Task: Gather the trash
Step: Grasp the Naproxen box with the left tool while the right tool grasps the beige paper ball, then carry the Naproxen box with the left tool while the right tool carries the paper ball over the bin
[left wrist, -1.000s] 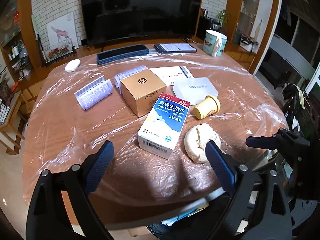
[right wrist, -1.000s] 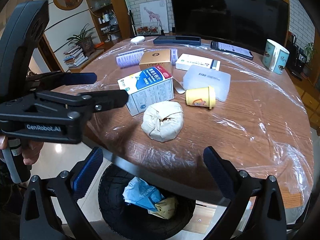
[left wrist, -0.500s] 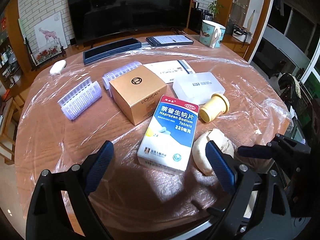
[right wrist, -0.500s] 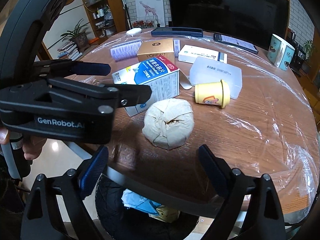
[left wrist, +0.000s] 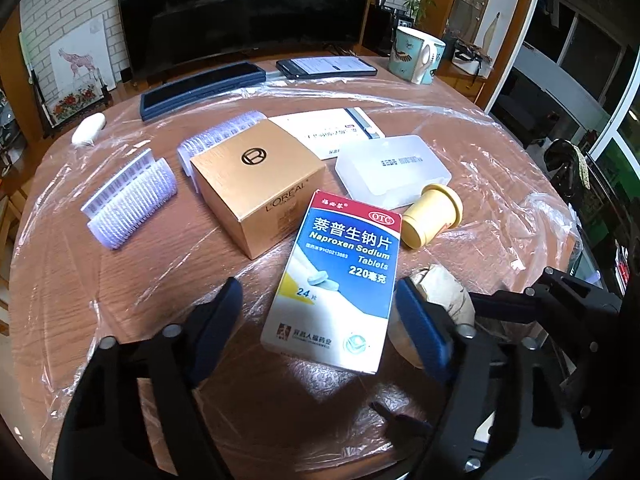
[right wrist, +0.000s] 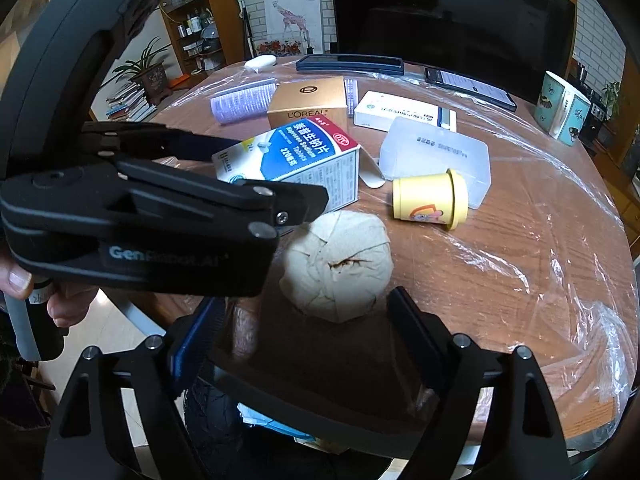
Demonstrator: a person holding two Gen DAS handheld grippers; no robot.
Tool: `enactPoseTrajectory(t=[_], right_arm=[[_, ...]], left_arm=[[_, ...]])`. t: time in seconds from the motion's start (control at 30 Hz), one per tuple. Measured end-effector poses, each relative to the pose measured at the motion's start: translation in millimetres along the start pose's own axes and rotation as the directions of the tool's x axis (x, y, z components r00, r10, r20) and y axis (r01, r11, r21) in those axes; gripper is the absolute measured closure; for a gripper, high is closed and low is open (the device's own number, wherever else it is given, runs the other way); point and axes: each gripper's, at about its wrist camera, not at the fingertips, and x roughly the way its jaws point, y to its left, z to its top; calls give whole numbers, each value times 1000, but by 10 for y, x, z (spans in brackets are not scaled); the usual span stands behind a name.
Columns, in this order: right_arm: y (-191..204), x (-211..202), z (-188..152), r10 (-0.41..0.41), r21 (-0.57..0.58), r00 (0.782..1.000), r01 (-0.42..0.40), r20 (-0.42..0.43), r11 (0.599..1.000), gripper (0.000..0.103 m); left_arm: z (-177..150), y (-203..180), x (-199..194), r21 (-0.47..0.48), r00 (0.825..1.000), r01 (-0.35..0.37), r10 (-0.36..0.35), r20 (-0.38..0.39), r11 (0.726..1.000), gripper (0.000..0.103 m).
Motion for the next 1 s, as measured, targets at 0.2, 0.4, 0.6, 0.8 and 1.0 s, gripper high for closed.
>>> enactPoseTrajectory(t=[0.2, 0.4, 0.6, 0.8, 1.0], right_arm=[[-15, 1, 18, -20, -4, 1000, 20, 17, 1000, 43], [-69, -21, 5, -18, 0, 999, 18, 26, 1000, 55], [-124, -76, -27, -24, 19, 999, 23, 34, 1000, 55], [-224, -182, -45, -22, 51, 998, 19, 51, 999, 55], [-317, -307, -59, -25, 82, 997, 18, 73, 996, 55]], left_arm=[[-13, -14, 53, 14, 1000, 6, -6, -21, 1000, 45], [-45, -65, 65, 44, 999, -21, 22, -24, 999, 53], [-61, -84, 12, 43, 998, -57, 57, -5, 997, 55], [-97, -122, -88, 29, 998, -68, 68, 13, 997, 56], [-131, -202, -216, 30, 996, -83, 81, 40, 996, 56]])
